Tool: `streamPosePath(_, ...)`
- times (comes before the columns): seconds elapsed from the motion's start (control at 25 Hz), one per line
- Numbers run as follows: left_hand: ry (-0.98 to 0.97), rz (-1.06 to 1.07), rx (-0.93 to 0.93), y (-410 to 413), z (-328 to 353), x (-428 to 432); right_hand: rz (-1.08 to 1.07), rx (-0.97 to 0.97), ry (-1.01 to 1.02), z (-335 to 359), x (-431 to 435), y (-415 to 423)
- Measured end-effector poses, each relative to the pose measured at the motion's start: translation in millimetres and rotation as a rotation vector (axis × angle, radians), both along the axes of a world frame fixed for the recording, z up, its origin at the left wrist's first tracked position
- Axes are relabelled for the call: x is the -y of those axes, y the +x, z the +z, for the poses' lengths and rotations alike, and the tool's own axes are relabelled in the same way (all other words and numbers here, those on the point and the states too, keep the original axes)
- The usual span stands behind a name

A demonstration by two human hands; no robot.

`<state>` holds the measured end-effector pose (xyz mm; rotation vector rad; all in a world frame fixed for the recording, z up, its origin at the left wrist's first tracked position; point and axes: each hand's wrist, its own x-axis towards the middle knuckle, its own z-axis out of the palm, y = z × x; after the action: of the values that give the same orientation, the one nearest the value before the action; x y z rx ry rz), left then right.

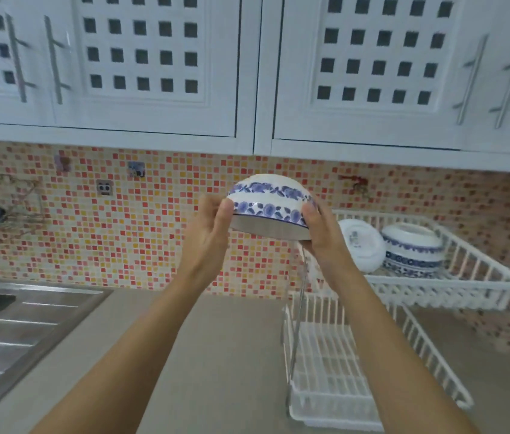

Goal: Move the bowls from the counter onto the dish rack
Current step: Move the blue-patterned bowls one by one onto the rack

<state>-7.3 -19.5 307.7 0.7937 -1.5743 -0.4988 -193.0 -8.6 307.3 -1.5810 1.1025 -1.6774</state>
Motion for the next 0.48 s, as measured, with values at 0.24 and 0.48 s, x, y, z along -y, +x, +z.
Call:
streamPosePath(0.24, 0.022, -0.251, 0.039, -96, 13, 1, -0.166, -0.26, -0.253, 22, -40, -110)
streamPosePath(0.48, 0.045, -0.478, 0.182, -208, 20, 15, -0.23, -0.471, -0.128, 32, -60, -241)
